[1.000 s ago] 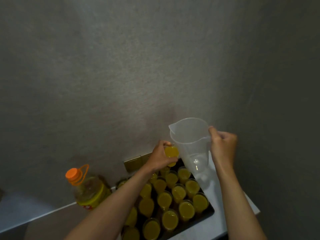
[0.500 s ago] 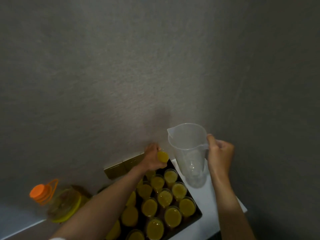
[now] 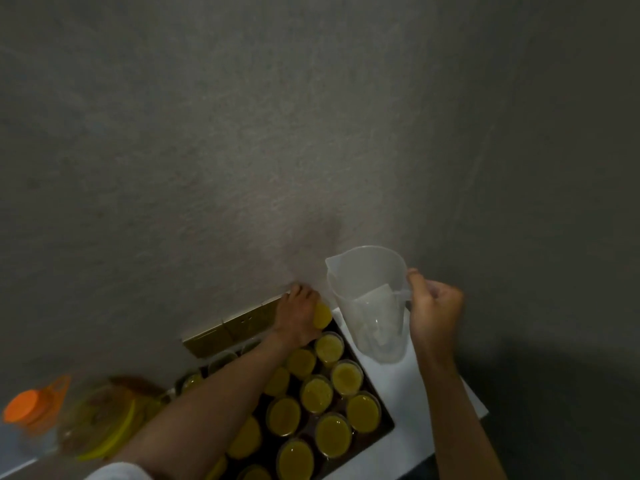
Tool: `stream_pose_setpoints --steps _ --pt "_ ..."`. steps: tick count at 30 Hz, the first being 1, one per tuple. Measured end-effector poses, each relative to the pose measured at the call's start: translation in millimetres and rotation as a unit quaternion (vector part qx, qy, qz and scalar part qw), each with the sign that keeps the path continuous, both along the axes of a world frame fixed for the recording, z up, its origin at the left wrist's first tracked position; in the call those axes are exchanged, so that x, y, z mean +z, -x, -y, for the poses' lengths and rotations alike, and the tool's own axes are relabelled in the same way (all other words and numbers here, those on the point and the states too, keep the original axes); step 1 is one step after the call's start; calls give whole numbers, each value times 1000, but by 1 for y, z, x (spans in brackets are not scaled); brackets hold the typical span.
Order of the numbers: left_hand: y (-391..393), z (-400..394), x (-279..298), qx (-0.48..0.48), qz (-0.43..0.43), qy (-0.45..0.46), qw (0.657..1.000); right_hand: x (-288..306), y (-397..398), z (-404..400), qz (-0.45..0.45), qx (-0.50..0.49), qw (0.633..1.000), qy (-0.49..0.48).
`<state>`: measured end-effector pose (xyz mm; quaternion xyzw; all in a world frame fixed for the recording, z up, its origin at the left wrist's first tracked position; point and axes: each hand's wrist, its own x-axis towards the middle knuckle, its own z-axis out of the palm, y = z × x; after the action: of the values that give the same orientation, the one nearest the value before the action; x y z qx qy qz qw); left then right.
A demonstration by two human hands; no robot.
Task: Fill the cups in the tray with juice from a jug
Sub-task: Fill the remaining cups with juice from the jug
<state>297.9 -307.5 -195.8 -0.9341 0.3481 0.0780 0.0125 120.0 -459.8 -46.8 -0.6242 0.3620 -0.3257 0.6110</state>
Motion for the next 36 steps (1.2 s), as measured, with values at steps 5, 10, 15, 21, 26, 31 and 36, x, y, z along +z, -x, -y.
stream_pose_setpoints --steps 5,10,15,21,26,31,36 --pt "0 8 0 8 31 -93 995 -9 -3 8 -28 7 1000 0" --pt "5 16 5 20 54 -167 984 -15 -7 13 -56 17 998 -2" --pt "9 26 9 25 33 -188 981 -16 -8 17 -55 21 998 3" --pt "10 35 13 12 30 -197 980 -21 -10 22 -57 18 998 14" --pt "11 31 10 16 22 -188 982 -23 -9 26 -63 24 997 24" --pt "10 29 1 26 -13 -184 982 -24 -7 29 -62 25 998 18" --pt "10 30 -3 36 -29 -179 983 -26 -3 31 -66 24 997 10"
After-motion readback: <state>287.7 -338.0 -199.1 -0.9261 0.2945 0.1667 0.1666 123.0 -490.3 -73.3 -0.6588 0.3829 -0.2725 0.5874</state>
